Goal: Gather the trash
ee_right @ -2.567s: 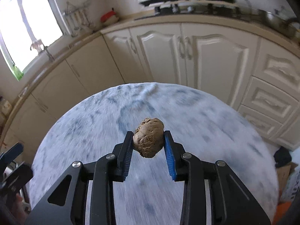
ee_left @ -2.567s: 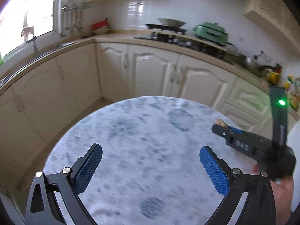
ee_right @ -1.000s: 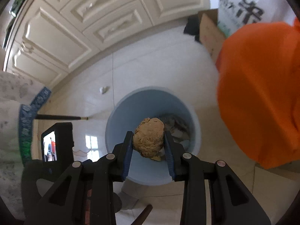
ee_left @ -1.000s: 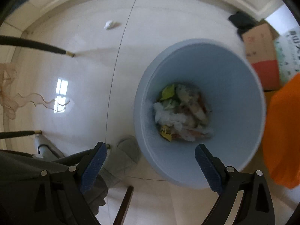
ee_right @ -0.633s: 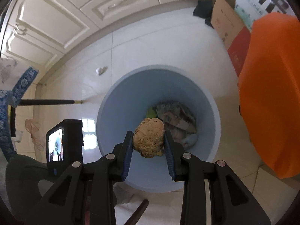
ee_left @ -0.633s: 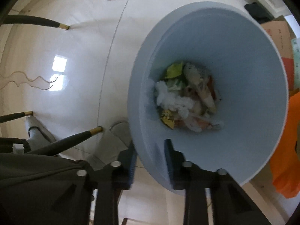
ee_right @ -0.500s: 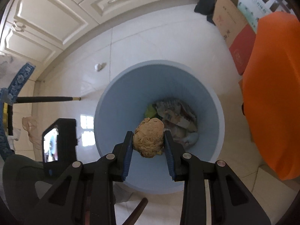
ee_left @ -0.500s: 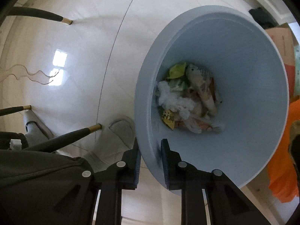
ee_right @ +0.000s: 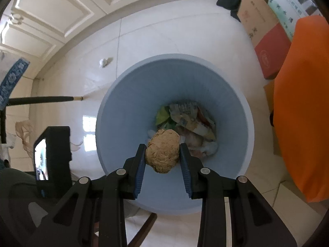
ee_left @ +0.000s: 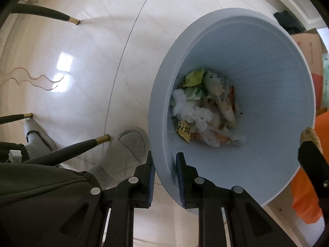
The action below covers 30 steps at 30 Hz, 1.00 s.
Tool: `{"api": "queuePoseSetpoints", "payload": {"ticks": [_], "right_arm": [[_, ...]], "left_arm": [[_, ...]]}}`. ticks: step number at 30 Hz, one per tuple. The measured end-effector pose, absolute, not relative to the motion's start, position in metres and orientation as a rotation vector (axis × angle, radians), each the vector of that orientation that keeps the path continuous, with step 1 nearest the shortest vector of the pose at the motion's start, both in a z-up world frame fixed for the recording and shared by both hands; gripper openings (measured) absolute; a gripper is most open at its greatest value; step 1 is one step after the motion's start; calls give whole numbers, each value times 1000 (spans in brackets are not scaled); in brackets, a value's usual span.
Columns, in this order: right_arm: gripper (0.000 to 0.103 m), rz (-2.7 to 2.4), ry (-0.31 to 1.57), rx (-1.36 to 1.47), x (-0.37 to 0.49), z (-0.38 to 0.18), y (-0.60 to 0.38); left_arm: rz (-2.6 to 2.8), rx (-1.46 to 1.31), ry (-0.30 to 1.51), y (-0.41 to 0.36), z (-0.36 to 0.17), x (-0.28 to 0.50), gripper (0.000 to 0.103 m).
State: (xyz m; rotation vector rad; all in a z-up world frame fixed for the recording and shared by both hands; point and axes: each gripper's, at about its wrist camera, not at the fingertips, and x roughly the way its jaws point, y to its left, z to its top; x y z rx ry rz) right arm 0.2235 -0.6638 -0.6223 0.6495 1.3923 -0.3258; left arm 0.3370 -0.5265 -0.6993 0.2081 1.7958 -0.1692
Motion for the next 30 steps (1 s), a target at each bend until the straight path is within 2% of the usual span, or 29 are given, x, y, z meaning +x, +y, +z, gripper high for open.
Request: {"api": "queuePoseSetpoints", "payload": {"ticks": [3, 4, 5, 7, 8, 9, 11, 13, 14, 21, 25, 30], "right_arm": [[37, -346, 1406, 622, 226, -629, -660], [46, -349, 1417, 624, 226, -634, -660], [70, -354, 1430, 625, 225, -637, -660], [91, -381, 1440, 603, 224, -641, -659], [94, -379, 1430, 607, 223, -640, -660], [95, -387, 1427, 609, 221, -638, -659], [103, -407, 1417, 601, 217, -632, -660], [103, -415, 1401, 609, 212, -624, -660], [103, -422, 1397, 614, 210, -620, -661], [103, -496, 1338, 606, 190, -574, -670], [103, -522, 1280, 624, 173, -534, -672], [103, -576, 1121, 656, 142, -450, -670]], "left_arm": [[-162, 193, 1806, -526, -697, 336, 15], [-160, 186, 1810, -525, -698, 336, 15], [-161, 185, 1813, -518, -687, 338, 15], [-160, 187, 1818, -515, -680, 339, 15], [-159, 193, 1822, -515, -677, 340, 16], [-148, 203, 1823, -516, -674, 340, 21], [-120, 225, 1814, -517, -671, 341, 37], [-107, 226, 1797, -516, -665, 342, 88], [-103, 235, 1773, -517, -660, 342, 98], [-265, 277, 1675, -539, -615, 331, 101], [-399, 271, 1582, -548, -566, 315, 101], [-538, 244, 1442, -540, -487, 290, 101]]}}
